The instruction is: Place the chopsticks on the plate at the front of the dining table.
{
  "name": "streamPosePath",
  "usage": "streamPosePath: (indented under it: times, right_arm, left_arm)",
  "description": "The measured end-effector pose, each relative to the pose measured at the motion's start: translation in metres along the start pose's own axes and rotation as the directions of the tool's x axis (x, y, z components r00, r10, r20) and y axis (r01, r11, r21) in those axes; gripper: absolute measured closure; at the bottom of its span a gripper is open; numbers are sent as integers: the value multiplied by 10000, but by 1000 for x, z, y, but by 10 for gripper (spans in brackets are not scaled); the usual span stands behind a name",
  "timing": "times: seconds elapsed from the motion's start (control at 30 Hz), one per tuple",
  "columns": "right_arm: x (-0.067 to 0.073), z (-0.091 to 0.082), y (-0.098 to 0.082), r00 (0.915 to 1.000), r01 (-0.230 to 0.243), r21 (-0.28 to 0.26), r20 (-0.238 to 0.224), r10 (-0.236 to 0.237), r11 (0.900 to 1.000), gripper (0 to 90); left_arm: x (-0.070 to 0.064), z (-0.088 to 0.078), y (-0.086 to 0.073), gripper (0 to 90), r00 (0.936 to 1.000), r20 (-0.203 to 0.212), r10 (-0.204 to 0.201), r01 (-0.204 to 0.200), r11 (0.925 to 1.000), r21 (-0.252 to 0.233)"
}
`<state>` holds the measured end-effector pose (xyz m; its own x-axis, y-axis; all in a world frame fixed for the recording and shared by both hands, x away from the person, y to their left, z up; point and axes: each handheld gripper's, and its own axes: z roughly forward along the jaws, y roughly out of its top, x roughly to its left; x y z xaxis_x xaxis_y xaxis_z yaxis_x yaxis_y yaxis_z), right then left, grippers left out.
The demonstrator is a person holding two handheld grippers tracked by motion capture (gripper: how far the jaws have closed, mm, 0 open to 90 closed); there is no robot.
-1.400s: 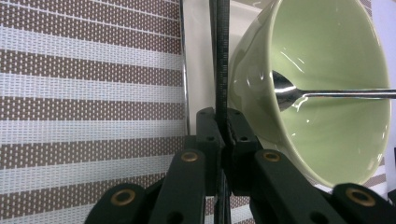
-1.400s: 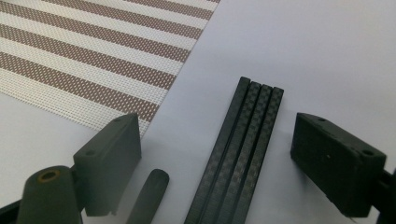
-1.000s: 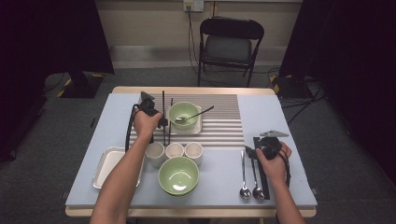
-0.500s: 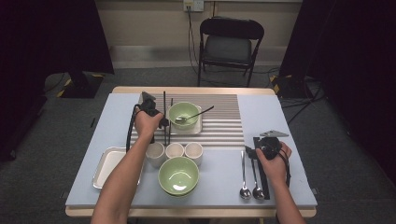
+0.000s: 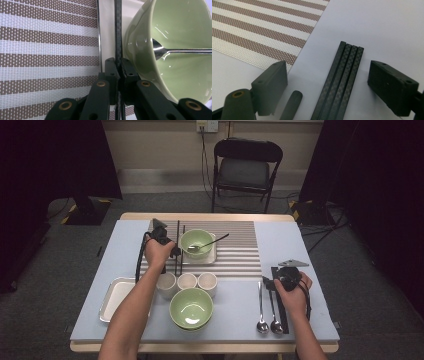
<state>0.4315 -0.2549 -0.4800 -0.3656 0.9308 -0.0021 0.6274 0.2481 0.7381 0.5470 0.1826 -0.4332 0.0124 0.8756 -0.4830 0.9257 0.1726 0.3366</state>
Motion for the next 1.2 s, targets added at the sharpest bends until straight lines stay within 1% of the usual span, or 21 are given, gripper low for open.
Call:
streamPosePath:
  times: [0.07,0.1,0.23,0.3,0.33,0.37,0.4,0.43,0.5,0.6,0.63,0.67,0.77,0.8,0.83,0.93,0.97,1.1,1.2]
  right_arm:
    - [0,0,0,10000,-21,13,-6,21,10000,151]
    - [0,0,0,10000,11,-7,-1,-11,10000,151]
    - [0,0,0,10000,6,-2,-4,-6,10000,151]
    - [0,0,0,10000,0,1,-4,0,10000,151]
    - [0,0,0,10000,-1,1,-2,1,10000,151]
    - [0,0,0,10000,-15,11,-6,15,10000,151]
    - [0,0,0,10000,5,-4,-1,-5,10000,151]
    - [0,0,0,10000,5,-4,-1,-5,10000,151]
    - [0,0,0,10000,4,-5,-1,-4,10000,151]
    - [0,0,0,10000,7,-9,-1,-7,10000,151]
    - [0,0,0,10000,5,-6,0,-5,10000,151]
    - [0,0,0,10000,4,-6,1,-4,10000,151]
    - [0,0,0,10000,6,-5,-4,-6,10000,151]
    - [0,0,0,10000,7,-2,-4,-7,10000,151]
    - [0,0,0,10000,5,-4,2,-5,10000,151]
    - [0,0,0,10000,6,-3,1,-6,10000,151]
    - [0,0,0,10000,4,-3,3,-4,10000,151]
    - [0,0,0,10000,8,-5,5,-8,10000,151]
    - [0,0,0,10000,8,-1,2,-8,10000,151]
  left_arm:
    - [0,0,0,856,10000,-24,13,-13,10000,23]
    - [1,0,0,855,9998,15,192,-193,9996,196]
    - [1,0,0,856,9999,23,162,-163,9997,161]
    - [0,0,0,856,10000,19,-9,9,10000,3]
    - [1,-1,0,858,9999,-15,155,-155,9998,126]
    - [1,0,0,858,9999,19,153,-153,9998,85]
    - [1,0,0,857,9997,53,217,-218,9996,167]
    - [-1,1,0,848,10000,86,-3,3,10000,3]
    - [-1,1,-1,841,10000,48,-6,6,10000,-16]
    - [-2,2,-1,856,10000,74,-12,13,10000,-23]
    - [-2,2,-1,857,10000,13,-93,93,9999,-87]
    - [-1,2,-1,856,10000,69,21,-21,10000,-10]
    - [-2,1,-1,854,10000,10,5,-5,10000,-55]
    - [-2,1,-1,852,10000,64,-10,10,10000,-46]
    - [0,-1,-1,851,9996,66,257,-258,9996,114]
    - [0,-1,-1,856,9995,97,317,-318,9994,161]
    - [-2,0,-1,857,9998,65,184,-184,9998,55]
    - [-2,0,-2,858,9999,94,116,-117,9999,92]
    - [-2,0,-2,859,9999,17,125,-125,9999,85]
